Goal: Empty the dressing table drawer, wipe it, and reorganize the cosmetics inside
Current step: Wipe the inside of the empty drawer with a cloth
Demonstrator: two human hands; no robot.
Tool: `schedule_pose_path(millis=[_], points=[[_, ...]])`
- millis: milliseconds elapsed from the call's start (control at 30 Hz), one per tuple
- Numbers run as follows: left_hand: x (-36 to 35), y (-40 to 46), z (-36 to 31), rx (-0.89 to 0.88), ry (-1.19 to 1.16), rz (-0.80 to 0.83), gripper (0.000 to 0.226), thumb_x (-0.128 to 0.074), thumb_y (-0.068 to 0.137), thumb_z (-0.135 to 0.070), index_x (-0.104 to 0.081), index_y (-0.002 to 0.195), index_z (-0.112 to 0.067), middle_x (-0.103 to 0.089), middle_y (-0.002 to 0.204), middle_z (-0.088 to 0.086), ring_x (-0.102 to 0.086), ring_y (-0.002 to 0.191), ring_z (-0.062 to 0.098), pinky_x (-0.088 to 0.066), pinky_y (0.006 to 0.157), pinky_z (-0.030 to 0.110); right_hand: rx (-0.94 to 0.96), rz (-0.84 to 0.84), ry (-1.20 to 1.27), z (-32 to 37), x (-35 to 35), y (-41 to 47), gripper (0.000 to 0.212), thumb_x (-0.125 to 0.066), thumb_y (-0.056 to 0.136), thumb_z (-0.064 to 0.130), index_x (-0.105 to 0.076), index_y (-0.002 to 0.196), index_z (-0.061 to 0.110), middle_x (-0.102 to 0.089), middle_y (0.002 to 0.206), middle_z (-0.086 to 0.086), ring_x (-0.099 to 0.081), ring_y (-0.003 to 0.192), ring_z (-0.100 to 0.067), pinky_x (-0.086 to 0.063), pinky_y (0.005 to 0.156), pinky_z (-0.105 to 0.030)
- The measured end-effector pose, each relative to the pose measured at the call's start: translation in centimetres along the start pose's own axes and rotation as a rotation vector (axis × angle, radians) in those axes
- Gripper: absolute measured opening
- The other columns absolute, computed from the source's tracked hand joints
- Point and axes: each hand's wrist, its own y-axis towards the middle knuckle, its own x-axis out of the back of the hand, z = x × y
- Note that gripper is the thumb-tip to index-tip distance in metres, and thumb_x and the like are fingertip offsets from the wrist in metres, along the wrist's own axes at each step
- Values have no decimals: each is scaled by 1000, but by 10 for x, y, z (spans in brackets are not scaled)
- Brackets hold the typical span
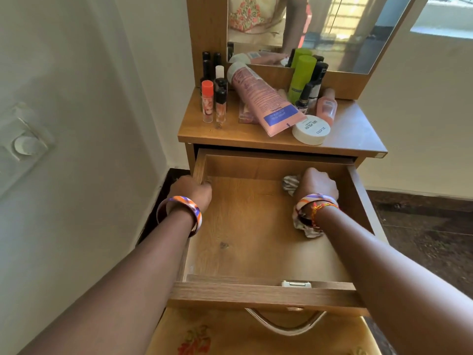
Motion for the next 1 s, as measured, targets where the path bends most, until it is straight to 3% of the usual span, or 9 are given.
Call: schedule_pose_path(millis=[67,100,200,333,500,633,733,800,1000], points=[[0,-1,1,-8,2,-12,37,-46,96,-28,-56,110,4,-59,117,20,-56,98,33,-43,84,37,75,32,18,21,-8,-4,31,-57,89,4,-58,119,1,-60,122,-18,-57,114,-34,-46,90,-35],[-1,0,2,-10,8,-14,39,-46,95,-29,-55,116,4,-59,118,19,-56,98,33,-44,86,37,116,39,30,32,-12,-5,29,-56,89,5,-59,118,2,-60,122,-17,-58,114,-34,-47,89,-34],[-2,5,5,-24,13,-25,47,-45,95,-39,-56,115,2,-61,115,18,-58,100,34,-47,90,39,280,49,69,63,-26,-8,23,-54,92,12,-63,112,5,-65,115,-15,-62,104,-32,-48,82,-33],[-1,7,6,-42,-5,-41,66,-29,94,-56,-59,109,2,-55,93,14,-49,82,27,-41,79,36,551,129,82,89,-48,-12,26,-63,87,22,-66,111,12,-69,104,-8,-64,88,-24,-47,70,-28],[-2,7,5,-60,11,-75,68,-20,97,-52,-60,99,2,-59,100,19,-48,82,28,-35,75,34,719,279,-32,84,-47,-10,46,-75,73,17,-64,118,19,-67,111,-5,-64,99,-24,-47,74,-25],[-2,10,4,-53,29,-66,68,-19,98,-50,-60,104,3,-62,114,20,-57,104,36,-38,80,35,844,452,-123,71,-51,-30,48,-78,67,18,-68,113,26,-70,108,-1,-65,95,-20,-51,76,-25],[-1,8,3,-57,37,-57,68,-18,98,-50,-61,94,2,-63,110,19,-56,88,32,-40,78,36,890,693,-146,60,-48,-54,47,-76,72,12,-67,117,21,-70,110,-5,-64,96,-18,-49,80,-24],[-1,7,3,-60,55,-63,68,-19,98,-50,-61,103,3,-63,109,18,-55,87,31,-38,75,35,924,780,-133,57,-48,-67,45,-72,76,7,-65,120,14,-69,114,-10,-63,102,-23,-50,87,-29],[0,2,1,-34,72,-86,69,-22,97,-51,-59,112,4,-61,118,23,-56,109,39,-41,83,40,926,761,-214,55,-47,-64,44,-66,76,7,-65,119,18,-70,108,-10,-62,82,-22,-55,81,-35]])
